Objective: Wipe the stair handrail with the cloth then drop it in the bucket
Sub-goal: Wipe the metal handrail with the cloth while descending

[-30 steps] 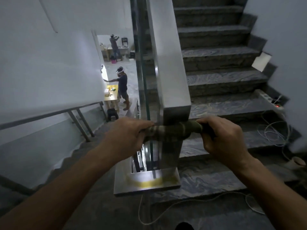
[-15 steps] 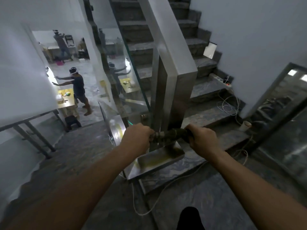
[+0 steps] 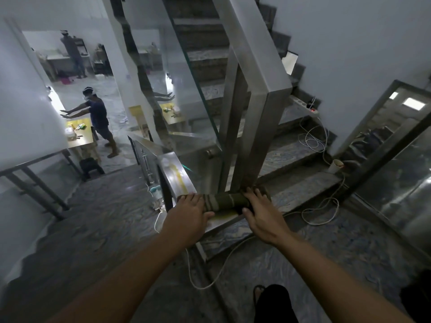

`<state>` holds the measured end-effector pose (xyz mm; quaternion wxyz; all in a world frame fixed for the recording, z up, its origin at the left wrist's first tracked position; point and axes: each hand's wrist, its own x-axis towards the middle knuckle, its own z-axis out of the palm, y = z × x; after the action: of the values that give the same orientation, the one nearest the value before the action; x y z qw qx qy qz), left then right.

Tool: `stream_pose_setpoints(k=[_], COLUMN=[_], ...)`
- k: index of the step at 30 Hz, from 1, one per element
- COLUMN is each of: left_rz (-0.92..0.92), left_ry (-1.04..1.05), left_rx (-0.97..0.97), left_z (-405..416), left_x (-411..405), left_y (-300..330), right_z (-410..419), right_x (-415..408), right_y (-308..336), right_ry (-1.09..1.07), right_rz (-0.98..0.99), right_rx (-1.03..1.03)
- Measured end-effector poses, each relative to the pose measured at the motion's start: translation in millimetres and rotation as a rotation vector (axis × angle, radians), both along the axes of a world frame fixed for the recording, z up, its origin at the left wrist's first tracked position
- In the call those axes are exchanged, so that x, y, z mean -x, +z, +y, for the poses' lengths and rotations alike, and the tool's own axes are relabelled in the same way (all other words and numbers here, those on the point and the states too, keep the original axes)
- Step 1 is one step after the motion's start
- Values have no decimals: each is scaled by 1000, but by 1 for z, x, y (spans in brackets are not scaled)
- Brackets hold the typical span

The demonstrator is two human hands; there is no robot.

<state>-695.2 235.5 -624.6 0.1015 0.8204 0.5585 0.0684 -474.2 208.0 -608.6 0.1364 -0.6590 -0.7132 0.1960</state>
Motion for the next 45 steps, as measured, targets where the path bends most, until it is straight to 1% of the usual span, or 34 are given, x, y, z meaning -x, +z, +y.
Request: stream_pose_setpoints(k=[2,4,6,7,10,12,16,21,22,24,26,29,31,33,36,39,45], left_rz=[42,186,299,309,238,227,242,226,242,258,220,83,43,82,158,155,136], left_ry=[6,-14,-9,16,128,185,257,268,279,311,348,377,366,317,186,88,27], left_rx=[-58,-28,21,47,108,119,124,98,103,122,124,79,53,45,57,101,94], left_z=[1,9,17,18,12,12,28,45,46,45,41,38,38,41,54,72,100], left_x=[7,16,17,13,-3,-4,13,18,17,13,10,6,5,6,16,26,38], left_y=[9,11,13,16,28,28,19,21,21,21,21,17,13,10,9,9,3], right_z=[-7,-11,-8,-6,-8,-13,-22,-19,-19,-25,-31,-35,-35,-35,-34,-32,-21], right_x=[6,6,2,-1,2,11,37,42,43,49,61,75,79,81,83,89,119], right_y=[-1,-1,2,1,-8,-20,-22,-16,-19,-24,-27,-26,-23,-22,-21,-20,-13], right_ry=[91,168,177,153,46,26,93,149,147,130,130,174,175,163,158,150,81], right_rz=[-27,-49,-54,-63,-101,-117,-210,-284,-266,-165,-110,-173,-209,-230,-263,-265,-370], right_rx=[-9,-37,-74,-98,-165,-198,-230,-238,-236,-240,-230,-261,-279,-282,-273,-250,-148])
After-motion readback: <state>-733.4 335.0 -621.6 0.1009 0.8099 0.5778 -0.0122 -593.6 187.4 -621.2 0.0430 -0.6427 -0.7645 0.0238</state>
